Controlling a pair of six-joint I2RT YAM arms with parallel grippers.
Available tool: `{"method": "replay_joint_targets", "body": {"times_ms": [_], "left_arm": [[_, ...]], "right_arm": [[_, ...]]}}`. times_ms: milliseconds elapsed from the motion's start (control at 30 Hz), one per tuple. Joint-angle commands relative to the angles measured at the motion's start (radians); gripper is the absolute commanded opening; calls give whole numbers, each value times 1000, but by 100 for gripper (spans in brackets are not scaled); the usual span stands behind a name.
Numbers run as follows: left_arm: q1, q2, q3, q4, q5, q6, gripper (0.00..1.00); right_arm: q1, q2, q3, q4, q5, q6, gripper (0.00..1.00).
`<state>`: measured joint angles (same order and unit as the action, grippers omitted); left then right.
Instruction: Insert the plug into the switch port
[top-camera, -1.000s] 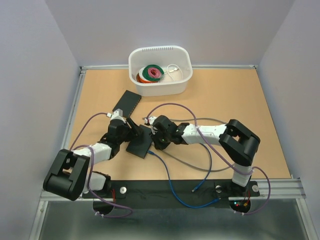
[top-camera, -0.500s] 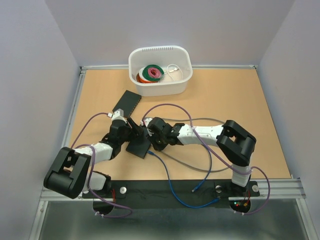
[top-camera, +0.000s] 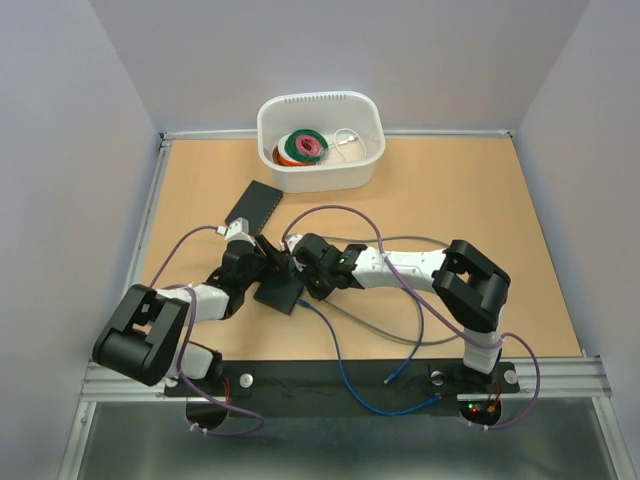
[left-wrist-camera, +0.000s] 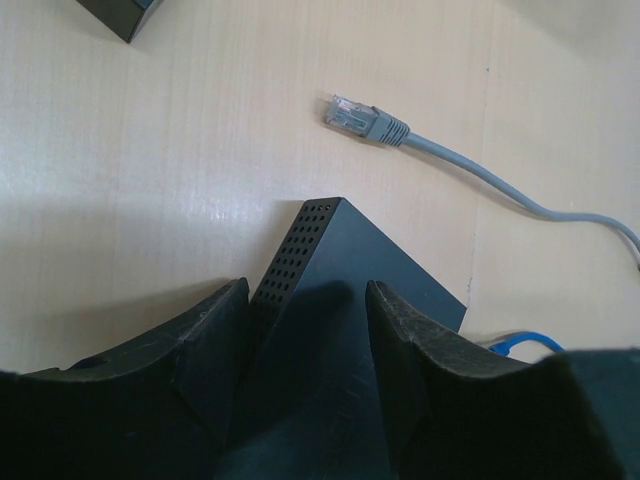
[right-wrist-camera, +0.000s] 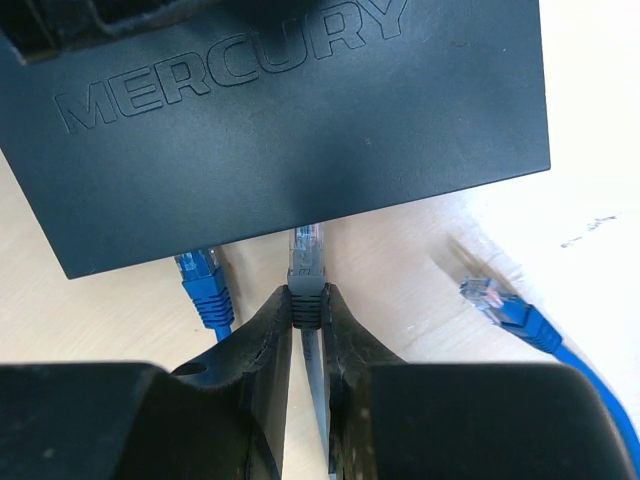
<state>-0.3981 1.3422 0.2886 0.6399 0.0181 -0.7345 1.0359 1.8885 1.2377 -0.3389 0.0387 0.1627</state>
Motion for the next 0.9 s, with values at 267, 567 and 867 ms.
{"method": "replay_joint_targets", "body": {"times_ms": [267, 567, 867], "left_arm": [[-33, 58, 1, 7, 118, -23, 59], [-31, 98, 20, 14, 141, -14, 58], [-33, 124, 32, 17, 164, -8, 57]], "right_arm": [[12, -60, 20, 265, 7, -81, 0], [12, -66, -40, 331, -23, -112, 0], [13, -81, -81, 422, -8, -184, 0]]}}
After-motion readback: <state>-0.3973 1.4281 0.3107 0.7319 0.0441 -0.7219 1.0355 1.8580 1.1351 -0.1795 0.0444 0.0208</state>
